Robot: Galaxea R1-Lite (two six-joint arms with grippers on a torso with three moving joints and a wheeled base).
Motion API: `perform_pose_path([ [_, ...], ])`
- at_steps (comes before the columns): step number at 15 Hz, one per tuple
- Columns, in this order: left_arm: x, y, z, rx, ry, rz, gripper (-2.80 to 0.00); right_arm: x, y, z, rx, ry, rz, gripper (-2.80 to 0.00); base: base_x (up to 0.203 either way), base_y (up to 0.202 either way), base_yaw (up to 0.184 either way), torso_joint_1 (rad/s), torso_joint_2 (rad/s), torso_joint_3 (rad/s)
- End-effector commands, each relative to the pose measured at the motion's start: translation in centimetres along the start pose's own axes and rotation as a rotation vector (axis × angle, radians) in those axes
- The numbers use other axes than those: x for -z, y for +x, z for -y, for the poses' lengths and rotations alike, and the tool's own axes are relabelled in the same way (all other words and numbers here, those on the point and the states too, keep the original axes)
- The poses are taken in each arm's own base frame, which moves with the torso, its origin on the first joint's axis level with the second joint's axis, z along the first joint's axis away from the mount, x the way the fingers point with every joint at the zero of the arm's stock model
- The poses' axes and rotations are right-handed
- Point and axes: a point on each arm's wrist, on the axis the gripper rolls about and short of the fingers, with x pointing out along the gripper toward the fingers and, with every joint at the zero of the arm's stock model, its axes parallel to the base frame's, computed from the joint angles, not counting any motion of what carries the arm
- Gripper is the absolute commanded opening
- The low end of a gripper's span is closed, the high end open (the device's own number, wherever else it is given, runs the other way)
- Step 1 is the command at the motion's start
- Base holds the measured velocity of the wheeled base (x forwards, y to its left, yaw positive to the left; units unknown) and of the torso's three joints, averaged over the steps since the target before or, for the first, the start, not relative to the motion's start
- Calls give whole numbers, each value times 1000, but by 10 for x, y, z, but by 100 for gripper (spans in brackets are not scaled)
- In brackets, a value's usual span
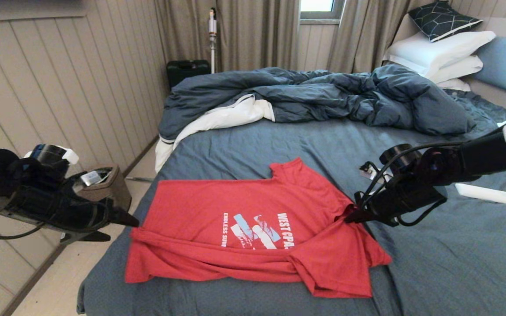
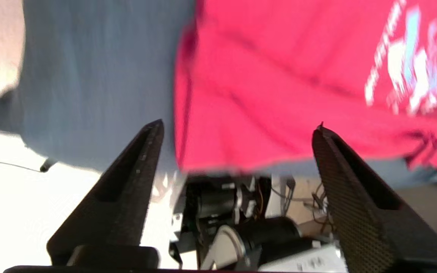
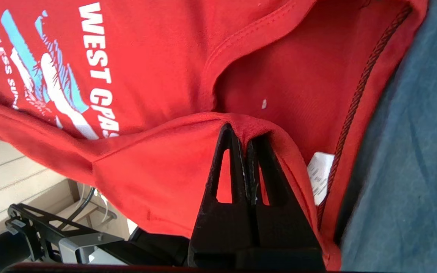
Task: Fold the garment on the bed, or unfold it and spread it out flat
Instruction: Fold the red T-shirt
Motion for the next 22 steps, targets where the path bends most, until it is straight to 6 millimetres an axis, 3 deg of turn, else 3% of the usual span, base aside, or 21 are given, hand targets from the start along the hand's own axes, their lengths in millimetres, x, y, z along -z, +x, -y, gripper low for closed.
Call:
perform_pose_path([
  [1, 25, -25, 5, 11, 13, 38, 0, 0, -5, -3, -4, -5, 9, -280, 0, 0, 0, 0, 0, 0],
  [3, 50, -36, -1, 8, -6, 41, 0, 1, -7, -5, -1, -8, 11, -280, 0, 0, 0, 0, 0, 0],
  [4, 61, -40, -4, 14, -12, 48, 0, 3, -7, -4, 21, -8, 11, 0, 0, 0, 0, 0, 0, 0],
  [6, 77, -46, -9, 29, -21, 67, 0, 6, -7, -3, 38, -7, 5, 0, 0, 0, 0, 0, 0, 0],
  [12, 80, -54, -11, 27, -31, 100, 0, 12, -31, -11, 33, -24, 51, 0, 0, 0, 0, 0, 0, 0],
  [13, 81, -55, -11, 27, -29, 105, -280, 13, -32, -11, 34, -23, 50, 0, 0, 0, 0, 0, 0, 0],
  [18, 95, -64, -11, 20, -29, 135, -280, 38, -48, -16, 32, -26, 41, 0, 0, 0, 0, 0, 0, 0],
  [22, 125, -56, -19, 11, -50, 104, -280, 90, -57, -18, 37, -39, -45, 0, 0, 0, 0, 0, 0, 0],
])
